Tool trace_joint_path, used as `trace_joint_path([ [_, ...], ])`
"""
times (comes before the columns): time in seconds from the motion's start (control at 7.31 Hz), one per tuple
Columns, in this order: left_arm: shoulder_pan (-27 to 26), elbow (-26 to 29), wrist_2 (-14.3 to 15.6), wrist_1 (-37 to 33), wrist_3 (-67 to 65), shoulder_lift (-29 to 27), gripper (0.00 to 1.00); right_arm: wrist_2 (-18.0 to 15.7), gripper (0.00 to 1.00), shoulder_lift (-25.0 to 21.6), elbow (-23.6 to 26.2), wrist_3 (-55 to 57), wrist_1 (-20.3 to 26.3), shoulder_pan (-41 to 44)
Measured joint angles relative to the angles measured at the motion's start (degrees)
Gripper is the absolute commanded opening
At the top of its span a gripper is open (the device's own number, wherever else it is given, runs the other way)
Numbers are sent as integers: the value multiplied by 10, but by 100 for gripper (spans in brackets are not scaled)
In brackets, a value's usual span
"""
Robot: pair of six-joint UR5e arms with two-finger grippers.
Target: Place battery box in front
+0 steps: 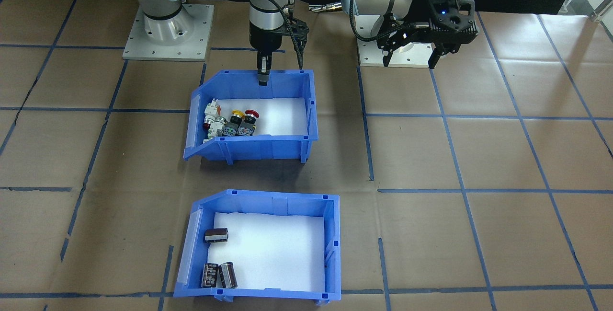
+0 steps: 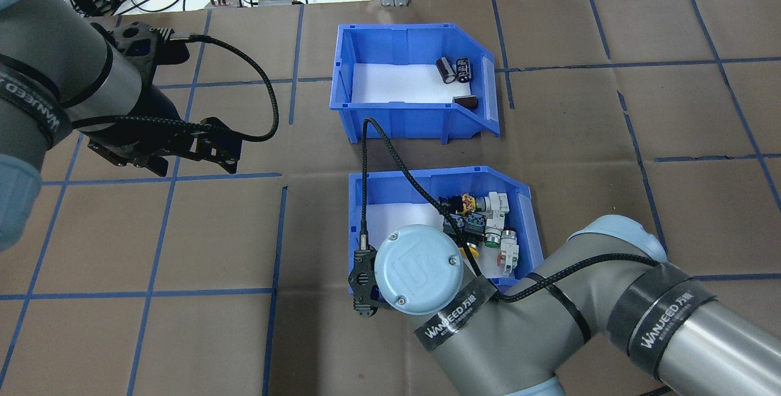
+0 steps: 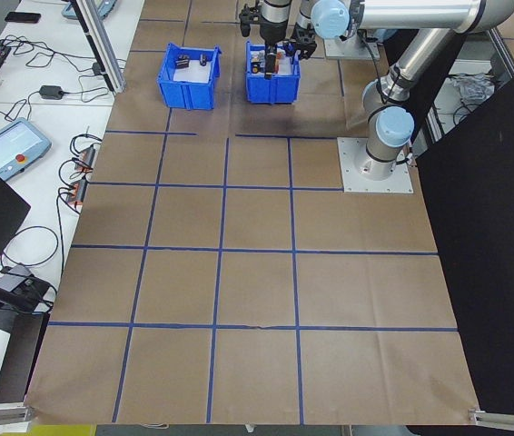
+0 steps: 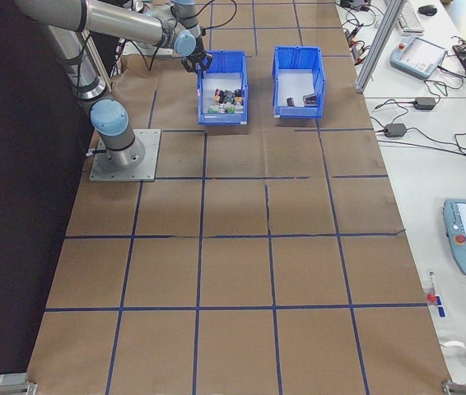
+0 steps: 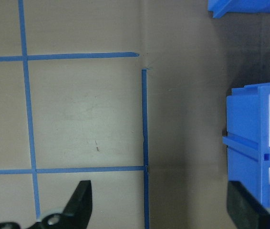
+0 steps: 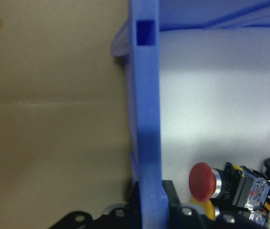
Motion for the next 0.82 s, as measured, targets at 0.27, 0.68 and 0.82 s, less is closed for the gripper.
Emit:
trace_joint_path([
  [0.27, 1, 0, 0, 0, 0, -1, 100, 2, 100, -4, -7, 2, 1, -4],
  [0.68, 1, 0, 1, 0, 0, 0, 100, 2, 100, -17, -69, 2, 23, -44],
  [0.82, 1, -1, 2, 0, 0, 0, 100, 2, 100, -20, -90, 3, 28, -71],
])
